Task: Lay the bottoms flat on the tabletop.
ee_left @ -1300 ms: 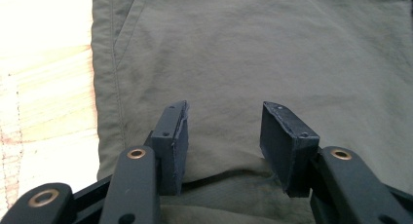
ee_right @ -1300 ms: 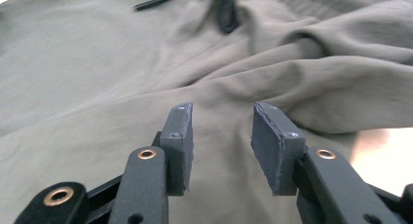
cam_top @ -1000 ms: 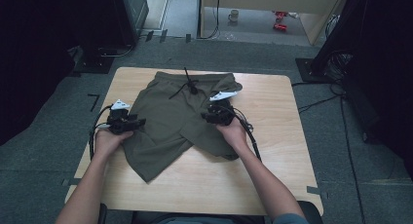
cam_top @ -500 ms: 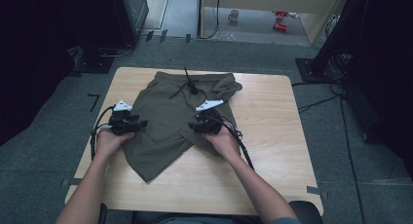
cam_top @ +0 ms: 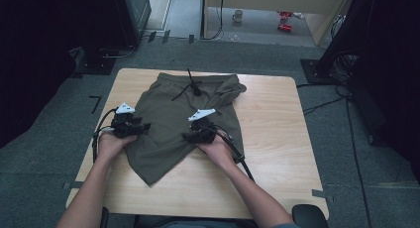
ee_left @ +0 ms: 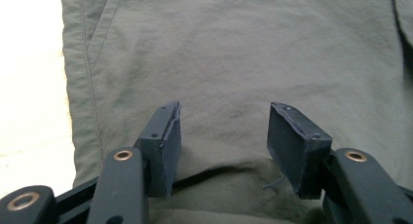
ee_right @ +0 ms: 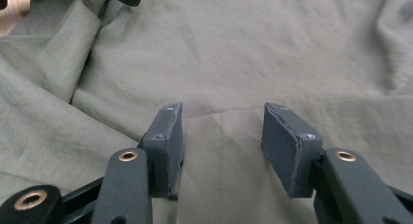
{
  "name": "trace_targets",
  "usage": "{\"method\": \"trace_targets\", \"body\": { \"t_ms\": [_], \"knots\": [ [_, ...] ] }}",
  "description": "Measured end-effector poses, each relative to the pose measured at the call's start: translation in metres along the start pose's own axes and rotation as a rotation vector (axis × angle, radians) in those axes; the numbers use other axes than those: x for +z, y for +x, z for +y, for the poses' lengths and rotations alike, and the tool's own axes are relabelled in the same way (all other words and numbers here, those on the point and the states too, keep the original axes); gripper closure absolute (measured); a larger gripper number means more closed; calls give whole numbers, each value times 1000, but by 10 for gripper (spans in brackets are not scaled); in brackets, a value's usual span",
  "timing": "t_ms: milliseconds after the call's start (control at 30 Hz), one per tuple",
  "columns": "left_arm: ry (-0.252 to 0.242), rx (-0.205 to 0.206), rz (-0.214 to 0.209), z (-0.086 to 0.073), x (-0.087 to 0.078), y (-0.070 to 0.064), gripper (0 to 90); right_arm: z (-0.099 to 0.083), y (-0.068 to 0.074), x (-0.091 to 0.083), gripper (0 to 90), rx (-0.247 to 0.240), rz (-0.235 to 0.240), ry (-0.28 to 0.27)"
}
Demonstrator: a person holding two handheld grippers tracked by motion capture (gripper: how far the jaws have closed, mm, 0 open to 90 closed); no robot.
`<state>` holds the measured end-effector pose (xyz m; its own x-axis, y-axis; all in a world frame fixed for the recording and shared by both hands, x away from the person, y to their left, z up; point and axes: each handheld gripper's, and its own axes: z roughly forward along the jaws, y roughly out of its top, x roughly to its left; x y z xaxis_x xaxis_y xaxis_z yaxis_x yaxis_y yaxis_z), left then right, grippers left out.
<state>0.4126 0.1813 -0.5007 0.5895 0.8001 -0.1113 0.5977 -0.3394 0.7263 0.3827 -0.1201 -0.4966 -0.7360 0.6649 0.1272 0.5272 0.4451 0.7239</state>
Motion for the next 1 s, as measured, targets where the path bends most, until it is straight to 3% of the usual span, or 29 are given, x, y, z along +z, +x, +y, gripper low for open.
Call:
{"method": "trace_targets", "body": {
  "t_ms": [233, 433, 533, 667, 1000],
  "knots": [
    [4, 1, 0, -1, 2, 0, 465, -4, 2, 16, 547, -18, -25, 28],
    [8, 2, 1, -1, 2, 0, 465, -6, 0, 17, 765, -69, -80, 14],
    [11, 5, 1, -1, 2, 0, 466, -5, -6, 15, 821, -29, -72, 18],
    [9, 8, 4, -1, 2, 0, 468, -4, -10, 2, 837, -14, -71, 15],
    [-33, 6, -8, 4, -1, -5, 471, -1, -21, -52, 839, -3, -97, -56]
  ]
}}
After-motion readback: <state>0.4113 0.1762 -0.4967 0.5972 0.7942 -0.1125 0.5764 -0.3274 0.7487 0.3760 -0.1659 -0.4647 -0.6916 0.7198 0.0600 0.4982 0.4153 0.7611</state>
